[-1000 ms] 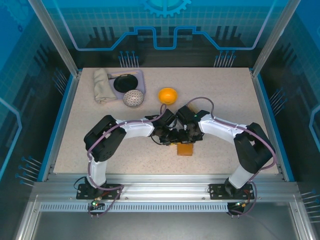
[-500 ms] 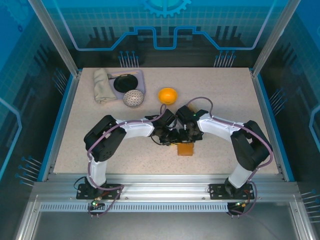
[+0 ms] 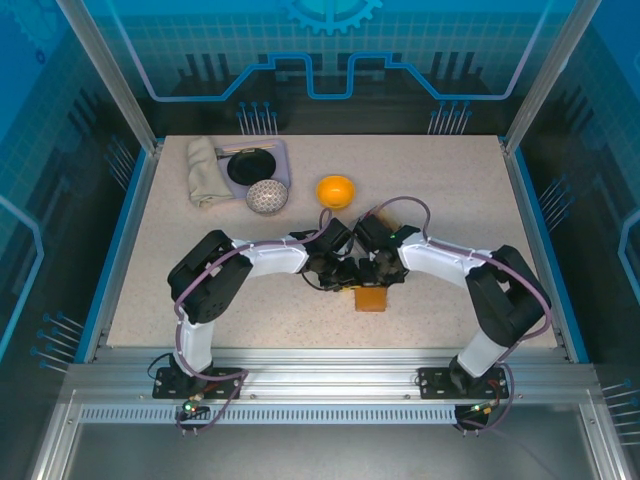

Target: Put the credit cards into the card holder

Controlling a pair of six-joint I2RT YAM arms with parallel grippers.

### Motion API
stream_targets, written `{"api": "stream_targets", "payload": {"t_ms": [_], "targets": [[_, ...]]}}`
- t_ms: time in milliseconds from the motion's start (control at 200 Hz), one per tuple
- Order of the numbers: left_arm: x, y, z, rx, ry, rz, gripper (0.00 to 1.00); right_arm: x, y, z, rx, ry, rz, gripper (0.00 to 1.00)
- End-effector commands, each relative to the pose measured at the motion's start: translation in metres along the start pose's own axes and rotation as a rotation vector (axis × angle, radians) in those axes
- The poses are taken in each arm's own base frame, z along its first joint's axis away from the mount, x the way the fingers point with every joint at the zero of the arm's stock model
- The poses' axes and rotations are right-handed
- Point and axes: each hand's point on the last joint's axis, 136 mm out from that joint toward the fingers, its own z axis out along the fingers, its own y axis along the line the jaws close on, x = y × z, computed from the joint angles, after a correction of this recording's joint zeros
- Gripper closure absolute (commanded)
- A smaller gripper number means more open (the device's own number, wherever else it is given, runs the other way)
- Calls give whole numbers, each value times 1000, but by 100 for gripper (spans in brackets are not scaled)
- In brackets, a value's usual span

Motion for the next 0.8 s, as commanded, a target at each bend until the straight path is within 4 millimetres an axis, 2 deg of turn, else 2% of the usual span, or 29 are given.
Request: {"api": "stream_targets", "payload": {"t_ms": [0,100,210,415,795], "targets": [[3,4,6,-21,9,-17,81,29,-4,1,73,72,-61,100],[3,3,6,-25,9,-16,81,16,4,-16,42,37,-78,100],[3,4,6,-28,9,-20,81,13,9,-21,20,28,-77,100],[3,4,6,-26,8,-20,81,20,15,-9,-6,55,-62,100],[3,6,6,-29,6,-25,82,41,-17,22,100,108,2,100]]}}
